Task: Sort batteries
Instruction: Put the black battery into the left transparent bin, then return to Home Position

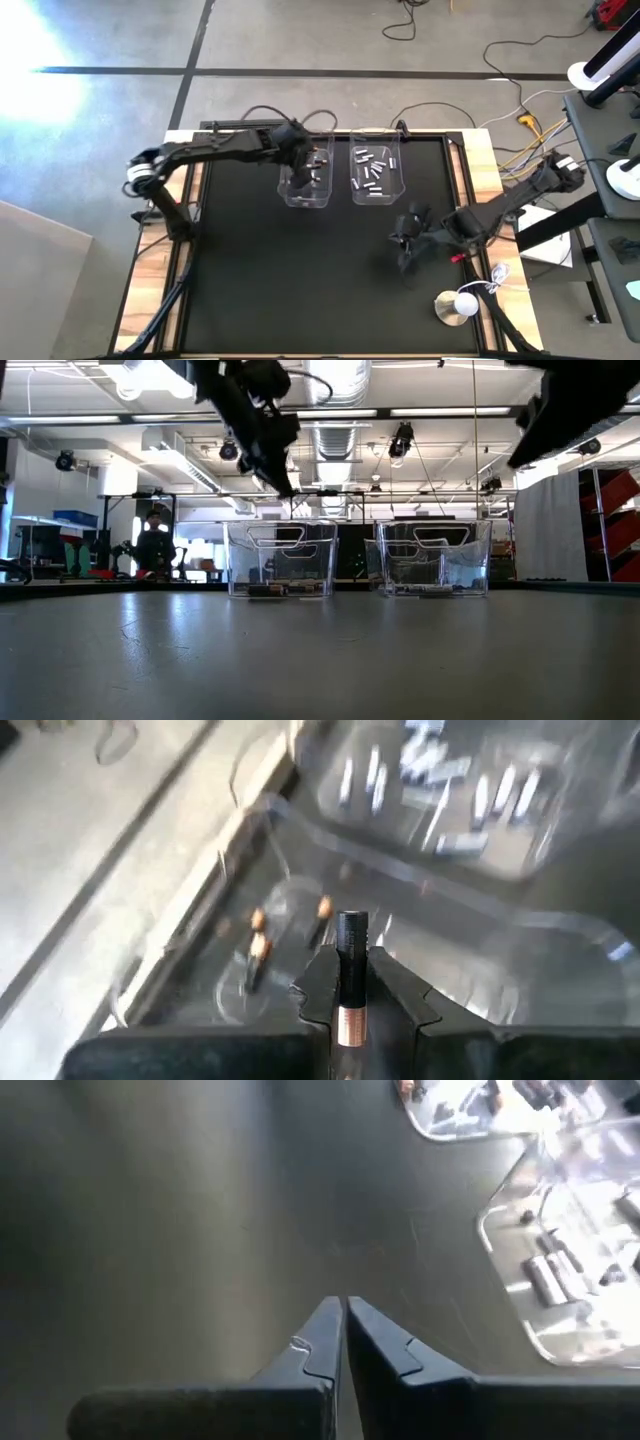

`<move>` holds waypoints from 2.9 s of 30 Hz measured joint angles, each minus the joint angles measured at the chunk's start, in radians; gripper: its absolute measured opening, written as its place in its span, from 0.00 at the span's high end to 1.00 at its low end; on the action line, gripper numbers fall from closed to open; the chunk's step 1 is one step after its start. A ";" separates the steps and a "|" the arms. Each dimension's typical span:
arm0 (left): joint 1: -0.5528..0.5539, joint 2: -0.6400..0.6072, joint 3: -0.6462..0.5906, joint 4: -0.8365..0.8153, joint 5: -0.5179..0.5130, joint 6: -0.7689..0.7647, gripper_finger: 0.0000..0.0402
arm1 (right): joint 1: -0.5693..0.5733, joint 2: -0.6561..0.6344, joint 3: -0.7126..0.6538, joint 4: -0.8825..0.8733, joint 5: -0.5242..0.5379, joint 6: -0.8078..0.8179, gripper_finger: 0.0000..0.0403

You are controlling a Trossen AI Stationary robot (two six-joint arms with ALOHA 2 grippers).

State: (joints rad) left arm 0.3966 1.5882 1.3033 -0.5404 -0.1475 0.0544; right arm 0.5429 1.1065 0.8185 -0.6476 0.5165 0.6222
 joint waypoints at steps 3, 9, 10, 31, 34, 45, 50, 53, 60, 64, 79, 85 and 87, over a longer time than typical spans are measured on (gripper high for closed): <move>0.017 0.057 -0.018 -0.009 0.001 0.038 0.95 | -0.073 -0.033 -0.084 0.071 -0.052 -0.006 0.97; 0.017 0.241 0.079 -0.070 0.012 0.005 0.95 | -0.280 -0.037 -0.074 0.084 -0.291 -0.124 0.97; 0.018 0.275 0.107 -0.113 0.012 0.013 0.95 | -0.314 -0.032 -0.062 0.084 -0.332 -0.153 0.97; 0.026 0.581 0.340 -0.329 0.035 0.044 0.91 | -0.887 -0.012 0.162 0.024 -0.456 -0.399 0.96; 0.026 0.581 0.339 -0.309 0.037 0.067 0.86 | -0.982 0.002 0.217 0.036 -0.455 -0.411 0.93; 0.028 0.549 0.367 -0.346 0.062 0.009 0.55 | -1.157 0.184 0.407 0.107 -0.488 -0.774 0.66; 0.021 0.535 0.487 -0.407 0.061 0.033 0.46 | -1.159 0.257 0.523 0.110 -0.501 -0.806 0.64; 0.019 0.546 0.577 -0.400 0.061 -0.033 0.44 | -1.159 0.257 0.589 0.110 -0.518 -0.886 0.67; 0.019 0.581 0.823 -0.348 0.060 -0.066 0.44 | -1.179 0.111 0.612 0.092 -0.598 -0.950 0.80; 0.019 0.614 0.981 -0.327 0.097 -0.156 0.44 | -1.218 -0.030 0.518 0.069 -0.848 -0.957 0.87; -0.067 0.417 0.981 -0.427 0.422 0.101 0.44 | -1.163 -0.524 0.023 0.422 -0.989 -0.513 0.97; -0.087 0.256 0.730 -0.373 0.374 0.154 0.44 | -1.087 -0.681 -0.015 0.418 -0.761 -0.481 0.97; -0.079 0.152 0.584 -0.292 0.374 0.147 0.44 | -1.057 -0.710 -0.020 0.417 -0.721 -0.443 0.97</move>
State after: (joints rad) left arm 0.3174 1.7400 1.8877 -0.8328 0.2262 0.2011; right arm -0.5137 0.3964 0.7981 -0.2302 -0.2041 0.1796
